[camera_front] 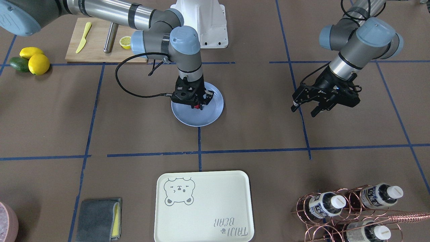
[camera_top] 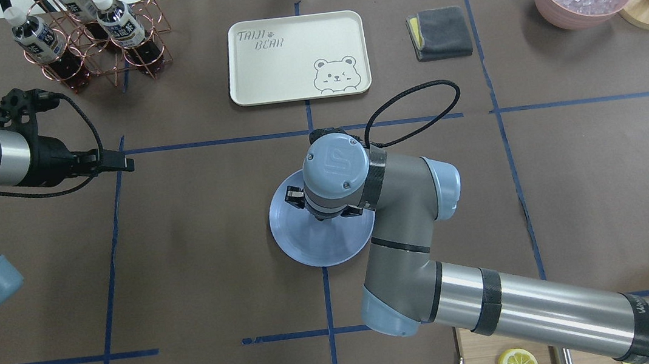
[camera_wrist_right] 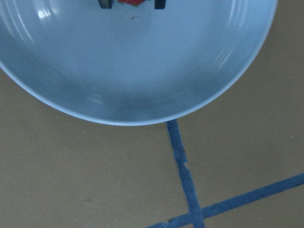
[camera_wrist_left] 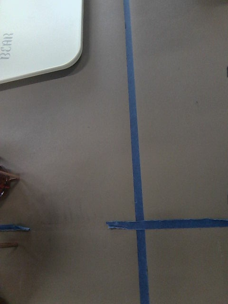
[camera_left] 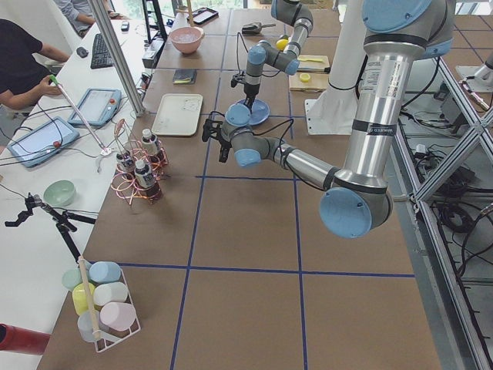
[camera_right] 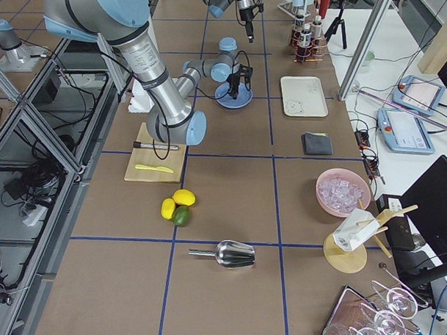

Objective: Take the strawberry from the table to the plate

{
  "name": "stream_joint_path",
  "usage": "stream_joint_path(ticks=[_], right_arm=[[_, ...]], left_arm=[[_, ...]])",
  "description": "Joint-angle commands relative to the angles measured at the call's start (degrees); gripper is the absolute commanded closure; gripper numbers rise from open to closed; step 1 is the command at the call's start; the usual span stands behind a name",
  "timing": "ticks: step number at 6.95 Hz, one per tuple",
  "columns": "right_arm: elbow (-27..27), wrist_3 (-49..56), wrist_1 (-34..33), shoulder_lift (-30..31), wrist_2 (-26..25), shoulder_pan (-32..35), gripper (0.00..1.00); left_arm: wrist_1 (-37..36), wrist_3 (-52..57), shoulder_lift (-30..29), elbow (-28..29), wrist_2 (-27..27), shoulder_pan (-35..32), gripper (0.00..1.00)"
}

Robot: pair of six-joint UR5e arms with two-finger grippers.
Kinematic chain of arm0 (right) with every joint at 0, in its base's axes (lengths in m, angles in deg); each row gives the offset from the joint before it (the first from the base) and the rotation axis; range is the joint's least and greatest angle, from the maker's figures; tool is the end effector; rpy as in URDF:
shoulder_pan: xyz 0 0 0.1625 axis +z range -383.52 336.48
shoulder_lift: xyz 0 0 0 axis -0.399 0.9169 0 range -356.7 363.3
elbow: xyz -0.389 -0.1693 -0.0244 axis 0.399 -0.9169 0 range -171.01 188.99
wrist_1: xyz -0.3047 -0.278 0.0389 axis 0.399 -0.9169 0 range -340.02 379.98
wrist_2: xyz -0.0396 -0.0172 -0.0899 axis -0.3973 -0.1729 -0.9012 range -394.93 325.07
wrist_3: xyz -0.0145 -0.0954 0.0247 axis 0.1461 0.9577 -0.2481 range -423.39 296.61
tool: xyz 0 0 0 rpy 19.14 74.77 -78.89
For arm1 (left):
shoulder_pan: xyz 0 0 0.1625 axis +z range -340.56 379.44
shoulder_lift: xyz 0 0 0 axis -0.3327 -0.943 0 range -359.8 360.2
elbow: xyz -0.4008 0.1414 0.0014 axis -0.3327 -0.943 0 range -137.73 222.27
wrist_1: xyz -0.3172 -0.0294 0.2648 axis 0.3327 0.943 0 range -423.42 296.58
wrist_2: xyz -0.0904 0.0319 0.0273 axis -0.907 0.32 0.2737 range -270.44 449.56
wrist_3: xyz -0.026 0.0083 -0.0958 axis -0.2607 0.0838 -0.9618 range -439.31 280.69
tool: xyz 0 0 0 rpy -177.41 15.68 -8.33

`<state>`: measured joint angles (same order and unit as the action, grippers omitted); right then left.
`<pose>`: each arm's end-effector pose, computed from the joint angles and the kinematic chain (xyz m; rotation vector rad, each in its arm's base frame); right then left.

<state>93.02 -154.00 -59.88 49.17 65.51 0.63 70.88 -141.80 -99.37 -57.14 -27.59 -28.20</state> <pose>-0.6315 -0.4095 0.2159 0.0037 -0.8618 0.3284 0.3162 -0.4770 0.4049 0.3230 1.1135 -0.0494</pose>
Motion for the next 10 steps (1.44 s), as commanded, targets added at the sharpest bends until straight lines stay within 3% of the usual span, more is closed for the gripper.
stream_joint_path(ticks=[1, 2, 3, 5, 6, 8, 10], right_arm=[[-0.09, 0.00, -0.03, 0.09, 0.01, -0.32, 0.70], [0.00, 0.00, -0.20, 0.09, 0.01, -0.33, 0.24], [0.00, 0.00, -0.47, 0.01, 0.10, -0.33, 0.00], [2.79, 1.39, -0.73, 0.27, 2.19, 0.72, 0.00], [6.64, 1.75, -0.73, 2.71, 6.65, 3.42, 0.00], [17.87, 9.78, -0.65, 13.83, 14.04, 10.62, 0.00], [23.79, 24.88, -0.65, 26.04, 19.14, 19.31, 0.00]], left_arm=[[0.00, 0.09, -0.02, 0.01, -0.01, 0.00, 0.14], [0.00, 0.09, -0.02, -0.08, -0.01, 0.00, 0.14], [0.00, 0.09, -0.02, 0.01, -0.01, 0.00, 0.14], [0.00, 0.17, 0.07, 0.01, -0.45, 0.00, 0.14], [0.00, 1.57, 0.50, 0.01, -0.54, -0.26, 0.14], [-0.09, 10.33, 3.83, 0.01, -0.54, -2.61, 0.14], [-5.31, 24.18, 8.84, -0.69, -0.80, -9.19, 0.14]])
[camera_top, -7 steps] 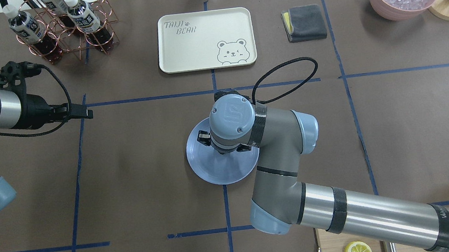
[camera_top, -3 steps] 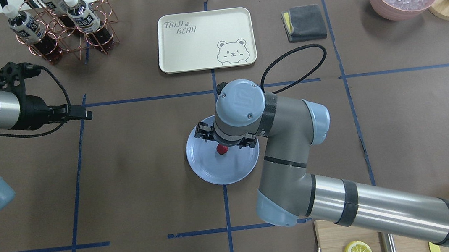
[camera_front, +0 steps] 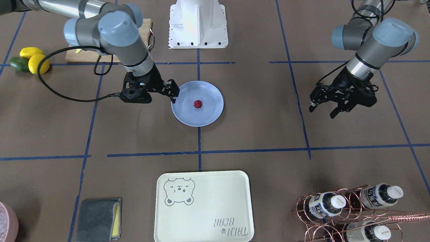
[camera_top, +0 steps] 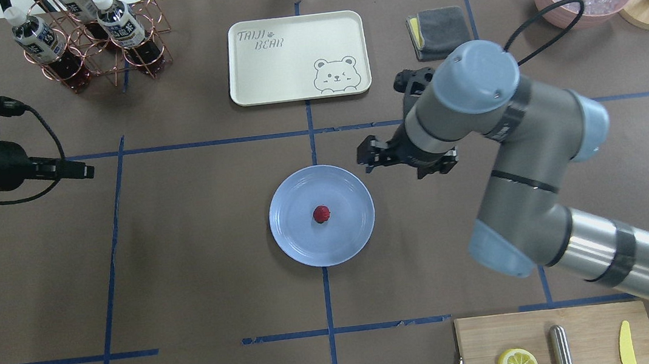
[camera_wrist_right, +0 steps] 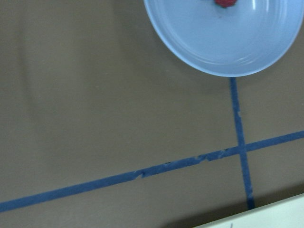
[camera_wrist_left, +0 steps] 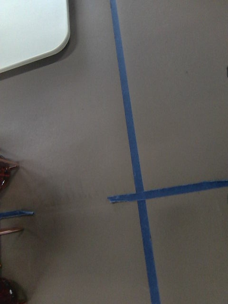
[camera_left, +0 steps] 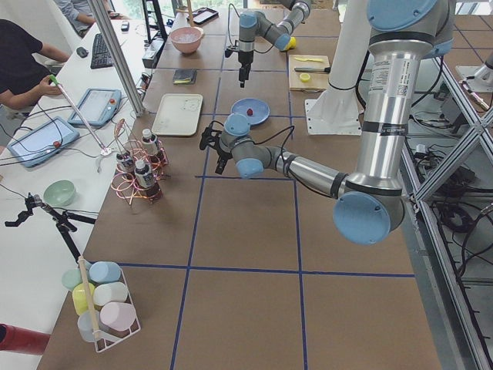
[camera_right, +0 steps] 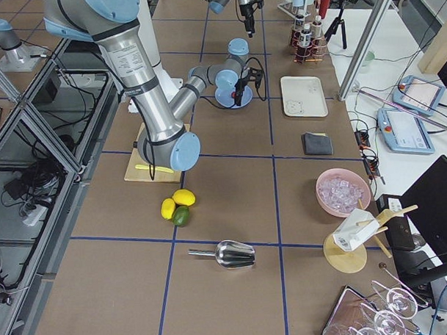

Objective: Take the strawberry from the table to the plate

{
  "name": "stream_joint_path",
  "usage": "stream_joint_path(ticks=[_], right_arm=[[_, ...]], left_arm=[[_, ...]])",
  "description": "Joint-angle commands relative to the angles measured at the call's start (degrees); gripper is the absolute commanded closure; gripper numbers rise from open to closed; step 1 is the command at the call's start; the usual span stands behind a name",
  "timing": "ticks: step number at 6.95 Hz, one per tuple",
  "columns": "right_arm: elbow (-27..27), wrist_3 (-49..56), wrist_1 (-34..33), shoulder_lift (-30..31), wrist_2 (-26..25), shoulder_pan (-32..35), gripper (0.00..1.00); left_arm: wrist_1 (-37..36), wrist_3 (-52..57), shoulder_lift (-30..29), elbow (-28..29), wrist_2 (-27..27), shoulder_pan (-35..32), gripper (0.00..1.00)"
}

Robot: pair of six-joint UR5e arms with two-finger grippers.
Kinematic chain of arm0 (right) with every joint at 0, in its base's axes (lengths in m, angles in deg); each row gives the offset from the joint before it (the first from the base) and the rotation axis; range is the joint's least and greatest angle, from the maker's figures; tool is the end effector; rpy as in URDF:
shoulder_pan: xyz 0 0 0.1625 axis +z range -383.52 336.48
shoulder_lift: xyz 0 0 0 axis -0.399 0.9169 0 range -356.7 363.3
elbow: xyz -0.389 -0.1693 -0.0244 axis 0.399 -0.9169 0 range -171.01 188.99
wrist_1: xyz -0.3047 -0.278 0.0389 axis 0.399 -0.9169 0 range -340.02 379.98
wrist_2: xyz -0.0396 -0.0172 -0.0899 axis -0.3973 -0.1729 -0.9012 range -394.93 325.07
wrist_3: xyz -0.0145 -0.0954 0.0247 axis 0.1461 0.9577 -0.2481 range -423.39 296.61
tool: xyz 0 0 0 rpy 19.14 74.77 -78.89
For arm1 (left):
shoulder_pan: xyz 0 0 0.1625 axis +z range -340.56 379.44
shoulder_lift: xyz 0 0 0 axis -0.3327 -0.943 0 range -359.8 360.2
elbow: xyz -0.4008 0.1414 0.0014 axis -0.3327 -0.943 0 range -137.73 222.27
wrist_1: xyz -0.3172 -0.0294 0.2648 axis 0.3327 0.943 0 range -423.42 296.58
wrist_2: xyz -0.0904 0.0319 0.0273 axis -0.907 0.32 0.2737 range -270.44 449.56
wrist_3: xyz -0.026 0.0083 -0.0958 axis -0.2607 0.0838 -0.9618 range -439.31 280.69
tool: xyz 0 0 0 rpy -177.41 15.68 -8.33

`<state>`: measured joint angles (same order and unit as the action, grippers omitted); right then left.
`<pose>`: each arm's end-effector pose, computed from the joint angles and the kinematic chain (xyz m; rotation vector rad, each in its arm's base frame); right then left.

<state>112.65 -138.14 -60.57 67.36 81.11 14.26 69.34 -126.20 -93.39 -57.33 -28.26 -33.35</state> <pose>-0.4359 -0.4513 0.2780 -0.0061 -0.9424 0.1693 0.2558 -0.4803 0.4640 0.4106 0.9698 0.0841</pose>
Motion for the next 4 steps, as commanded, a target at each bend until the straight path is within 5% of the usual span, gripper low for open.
stream_joint_path(ticks=[1, 4], right_arm=[[5.40, 18.66, 0.05, 13.84, 6.27, 10.69, 0.00], [2.87, 50.84, -3.43, 23.91, 13.83, 29.92, 0.00]], left_arm=[[-10.08, 20.05, 4.11, -0.76, -0.13, -9.73, 0.14], [-30.11, 44.24, 3.77, -1.46, -14.41, -30.10, 0.08]])
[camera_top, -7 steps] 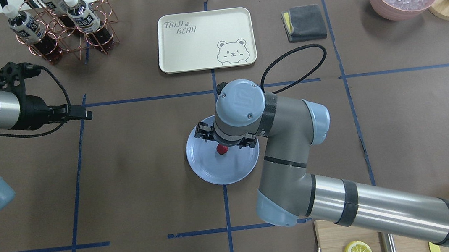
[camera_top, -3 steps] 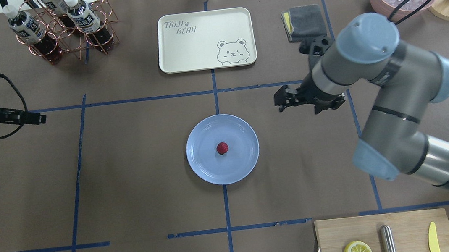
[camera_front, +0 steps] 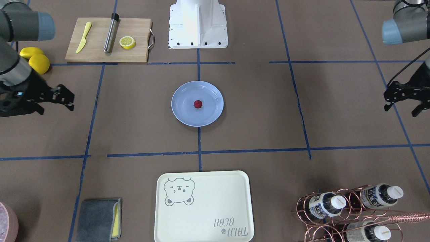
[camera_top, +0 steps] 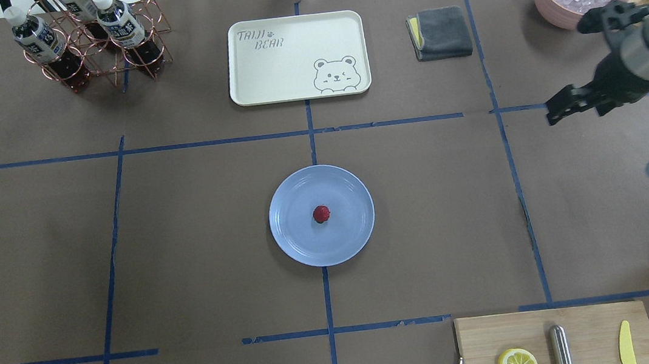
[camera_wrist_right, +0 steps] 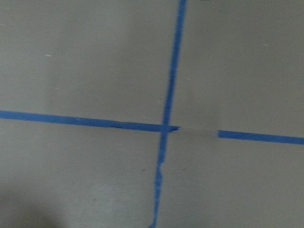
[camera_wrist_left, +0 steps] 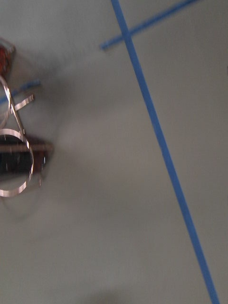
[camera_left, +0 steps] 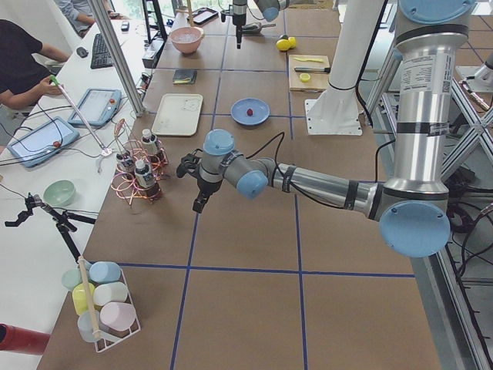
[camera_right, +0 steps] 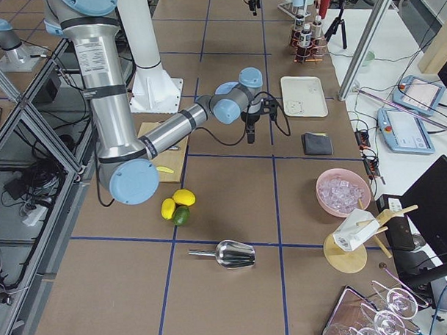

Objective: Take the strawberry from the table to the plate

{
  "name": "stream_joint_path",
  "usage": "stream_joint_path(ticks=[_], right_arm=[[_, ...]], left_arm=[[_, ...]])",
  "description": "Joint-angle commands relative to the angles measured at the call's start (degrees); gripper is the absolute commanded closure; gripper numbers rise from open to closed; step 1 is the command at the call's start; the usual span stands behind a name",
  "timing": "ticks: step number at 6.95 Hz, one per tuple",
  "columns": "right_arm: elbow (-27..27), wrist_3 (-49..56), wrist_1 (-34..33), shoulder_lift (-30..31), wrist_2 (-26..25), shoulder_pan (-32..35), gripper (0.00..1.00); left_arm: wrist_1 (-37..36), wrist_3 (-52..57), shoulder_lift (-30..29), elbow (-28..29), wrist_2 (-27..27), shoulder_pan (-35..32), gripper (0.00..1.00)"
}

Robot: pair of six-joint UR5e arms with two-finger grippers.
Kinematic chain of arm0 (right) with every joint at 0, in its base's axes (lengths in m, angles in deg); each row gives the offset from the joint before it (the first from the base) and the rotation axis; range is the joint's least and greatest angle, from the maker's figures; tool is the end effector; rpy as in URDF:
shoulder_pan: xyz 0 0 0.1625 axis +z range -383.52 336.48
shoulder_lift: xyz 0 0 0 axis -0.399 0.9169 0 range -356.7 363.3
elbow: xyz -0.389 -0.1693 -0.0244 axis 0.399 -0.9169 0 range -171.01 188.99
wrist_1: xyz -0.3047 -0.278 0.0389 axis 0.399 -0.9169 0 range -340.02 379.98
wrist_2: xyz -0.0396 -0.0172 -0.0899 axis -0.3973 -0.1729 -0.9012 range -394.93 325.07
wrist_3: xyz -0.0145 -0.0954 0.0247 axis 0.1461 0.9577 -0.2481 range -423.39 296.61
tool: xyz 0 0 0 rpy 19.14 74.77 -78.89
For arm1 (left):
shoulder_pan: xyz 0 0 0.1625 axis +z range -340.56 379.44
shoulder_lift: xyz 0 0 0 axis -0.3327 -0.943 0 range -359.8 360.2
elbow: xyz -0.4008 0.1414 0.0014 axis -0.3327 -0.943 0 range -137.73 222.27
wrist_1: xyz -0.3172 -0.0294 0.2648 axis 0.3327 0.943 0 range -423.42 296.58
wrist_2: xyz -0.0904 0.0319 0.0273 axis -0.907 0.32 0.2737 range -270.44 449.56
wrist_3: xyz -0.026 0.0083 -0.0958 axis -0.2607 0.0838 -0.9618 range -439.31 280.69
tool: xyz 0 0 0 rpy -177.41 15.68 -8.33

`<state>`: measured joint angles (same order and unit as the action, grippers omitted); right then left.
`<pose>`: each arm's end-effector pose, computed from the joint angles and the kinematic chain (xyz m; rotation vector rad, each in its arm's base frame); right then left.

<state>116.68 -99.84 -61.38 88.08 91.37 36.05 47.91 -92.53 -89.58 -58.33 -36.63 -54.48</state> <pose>-0.2027 -0.4920 0.4492 0.1034 -0.8074 -0.0751 0.0701 -0.5118 0.5329 0.3620 0.7311 0.2220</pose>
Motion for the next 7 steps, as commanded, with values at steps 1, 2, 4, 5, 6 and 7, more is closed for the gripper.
stream_joint_path(ticks=[1, 2, 4, 5, 6, 7], right_arm=[[-1.78, 21.33, -6.93, 4.24, 6.21, 13.24, 0.00], [-1.87, 29.08, -11.06, 5.47, 6.58, 16.25, 0.00], [-3.53, 36.42, -11.98, 9.50, 7.02, 18.90, 0.00], [-3.71, 37.67, -12.15, 10.04, 9.03, 20.74, 0.00], [-3.72, 40.90, -12.33, 11.53, 9.31, 22.15, 0.00], [-3.63, 43.46, -11.90, 13.02, 9.31, 22.51, 0.00]], left_arm=[[-19.12, 18.85, -0.66, -2.22, -6.09, -14.36, 0.00], [-27.23, 24.32, -0.93, -2.84, -6.09, -17.20, 0.00], [-27.58, 24.38, 3.69, -2.32, -6.61, -17.76, 0.00], [-27.49, 24.47, 4.34, -2.76, -6.61, -17.76, 0.00], [-27.48, 24.38, 4.34, -2.50, -6.61, -17.76, 0.00], [-27.57, 24.47, 4.34, -2.06, -6.70, -17.58, 0.00]])
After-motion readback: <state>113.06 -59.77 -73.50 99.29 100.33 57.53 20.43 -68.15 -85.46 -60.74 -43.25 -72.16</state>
